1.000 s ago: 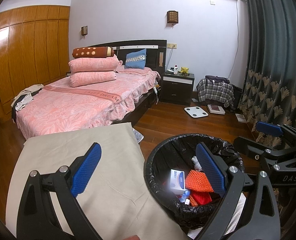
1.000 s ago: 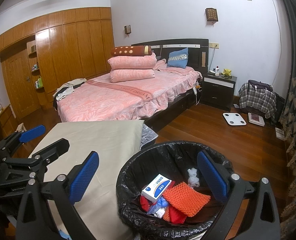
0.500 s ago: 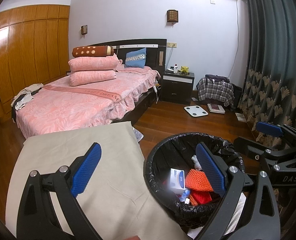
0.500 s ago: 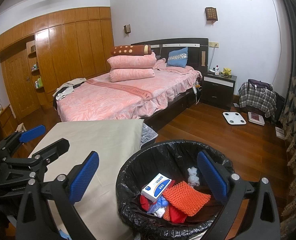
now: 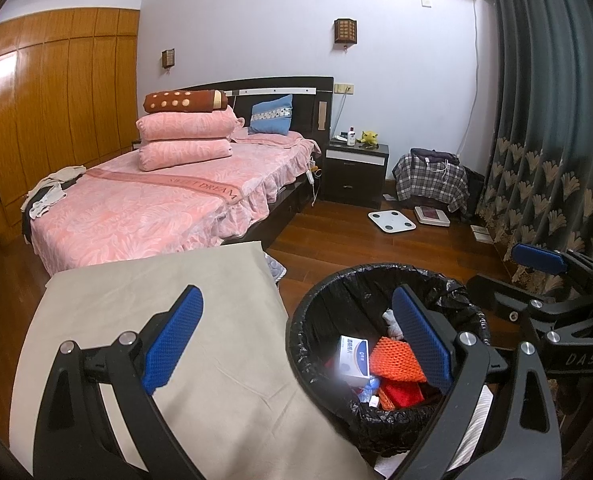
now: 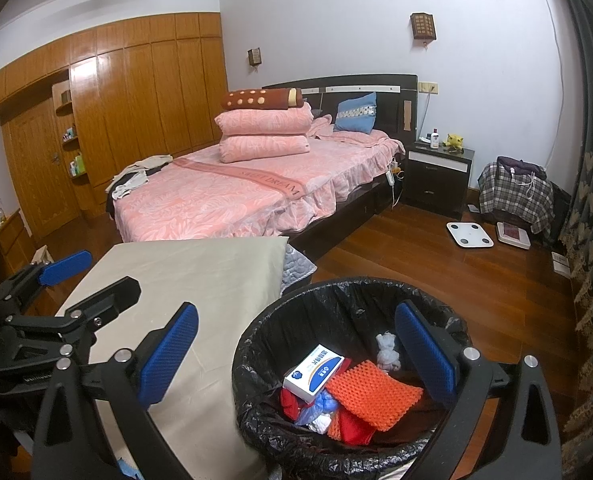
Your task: Collect trash
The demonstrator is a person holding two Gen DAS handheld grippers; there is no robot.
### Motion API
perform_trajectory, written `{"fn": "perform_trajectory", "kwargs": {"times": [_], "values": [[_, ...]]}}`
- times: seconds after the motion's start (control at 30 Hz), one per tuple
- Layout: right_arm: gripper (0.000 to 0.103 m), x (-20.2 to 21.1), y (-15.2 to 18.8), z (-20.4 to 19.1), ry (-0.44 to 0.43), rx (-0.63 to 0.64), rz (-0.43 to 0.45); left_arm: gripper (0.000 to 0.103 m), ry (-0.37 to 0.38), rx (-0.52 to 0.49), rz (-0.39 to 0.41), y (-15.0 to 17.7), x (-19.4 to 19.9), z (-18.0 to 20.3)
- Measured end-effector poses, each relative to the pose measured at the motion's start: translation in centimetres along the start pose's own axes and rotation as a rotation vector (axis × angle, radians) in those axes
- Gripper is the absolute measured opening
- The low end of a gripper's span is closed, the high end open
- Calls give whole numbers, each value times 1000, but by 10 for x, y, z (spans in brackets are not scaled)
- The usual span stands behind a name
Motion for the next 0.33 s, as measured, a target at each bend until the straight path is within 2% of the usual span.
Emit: {"fn": "perform_trajectory", "kwargs": {"times": [0.33], "values": [[97, 0, 0, 0, 0, 0, 0, 93, -4, 7, -6, 6, -1, -1]]}}
Point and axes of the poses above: each gripper's, at about its wrist camera, not at the fingertips, and x roughly against the way its jaws point, z to its right, y to its underside, the point moved 3 cm from there along -x, roughly the way its jaws point, and after that the axes turned 10 degrees about -z, right-handed, at the moved point
